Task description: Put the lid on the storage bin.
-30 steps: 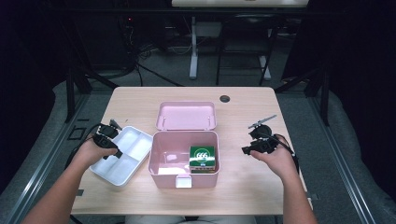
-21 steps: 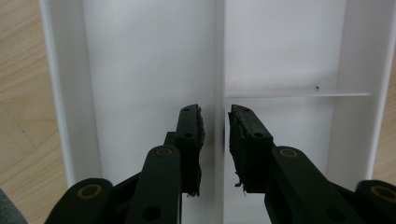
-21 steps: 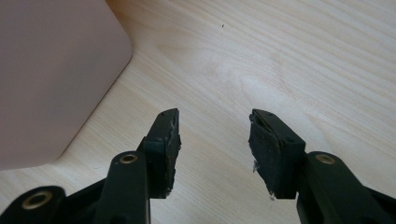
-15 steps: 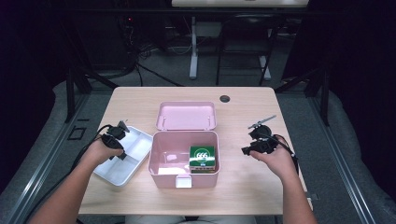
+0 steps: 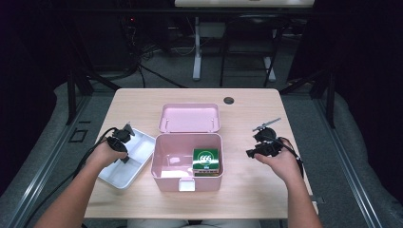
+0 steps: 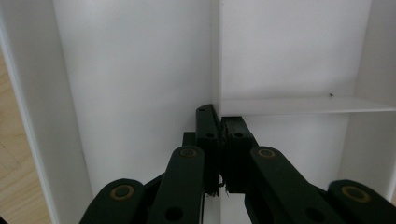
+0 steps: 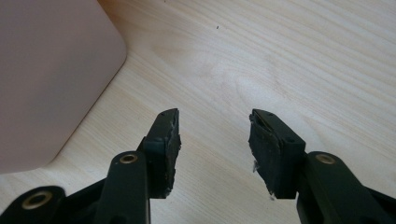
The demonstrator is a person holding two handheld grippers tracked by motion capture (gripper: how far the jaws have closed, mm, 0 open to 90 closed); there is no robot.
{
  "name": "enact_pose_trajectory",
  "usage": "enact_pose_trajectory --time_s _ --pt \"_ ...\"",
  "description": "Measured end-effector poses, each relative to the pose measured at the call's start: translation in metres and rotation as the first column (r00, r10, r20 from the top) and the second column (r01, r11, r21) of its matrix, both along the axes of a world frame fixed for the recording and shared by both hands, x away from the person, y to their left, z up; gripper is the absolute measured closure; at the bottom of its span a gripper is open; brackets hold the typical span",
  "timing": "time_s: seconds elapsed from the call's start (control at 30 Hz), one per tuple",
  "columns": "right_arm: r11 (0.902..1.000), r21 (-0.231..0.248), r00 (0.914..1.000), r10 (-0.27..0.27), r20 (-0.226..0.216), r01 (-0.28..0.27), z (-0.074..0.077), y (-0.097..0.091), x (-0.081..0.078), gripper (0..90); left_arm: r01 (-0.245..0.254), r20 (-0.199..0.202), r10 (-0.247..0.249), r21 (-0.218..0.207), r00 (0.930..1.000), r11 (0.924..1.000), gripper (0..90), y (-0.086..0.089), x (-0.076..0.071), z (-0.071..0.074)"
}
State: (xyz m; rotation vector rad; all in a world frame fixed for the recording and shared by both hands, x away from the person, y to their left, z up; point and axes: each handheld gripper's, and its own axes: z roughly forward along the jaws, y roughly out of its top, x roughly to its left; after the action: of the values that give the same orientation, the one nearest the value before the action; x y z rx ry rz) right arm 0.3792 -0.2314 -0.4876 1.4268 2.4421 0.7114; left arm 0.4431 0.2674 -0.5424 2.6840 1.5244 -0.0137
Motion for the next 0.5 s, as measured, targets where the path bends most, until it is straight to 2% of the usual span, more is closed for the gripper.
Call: enact_pose_trajectory --time_s 0.3,0.5 --pt "1.0000 -0.004 1.0000 -0.001 0.003 0.001 -0.0002 -0.0001 0.0000 52.3 0.013 -0.005 -0.013 0.026 0.9999 0.9996 88.7 -0.0009 0.0010 0.0006" --pt "1.0000 -0.001 1.0000 -0.007 0.001 0.007 -0.0008 -0.0006 0.0002 52.3 0.019 -0.002 -0.019 0.019 0.9998 0.9996 88.8 0.0012 0.0010 0.0070"
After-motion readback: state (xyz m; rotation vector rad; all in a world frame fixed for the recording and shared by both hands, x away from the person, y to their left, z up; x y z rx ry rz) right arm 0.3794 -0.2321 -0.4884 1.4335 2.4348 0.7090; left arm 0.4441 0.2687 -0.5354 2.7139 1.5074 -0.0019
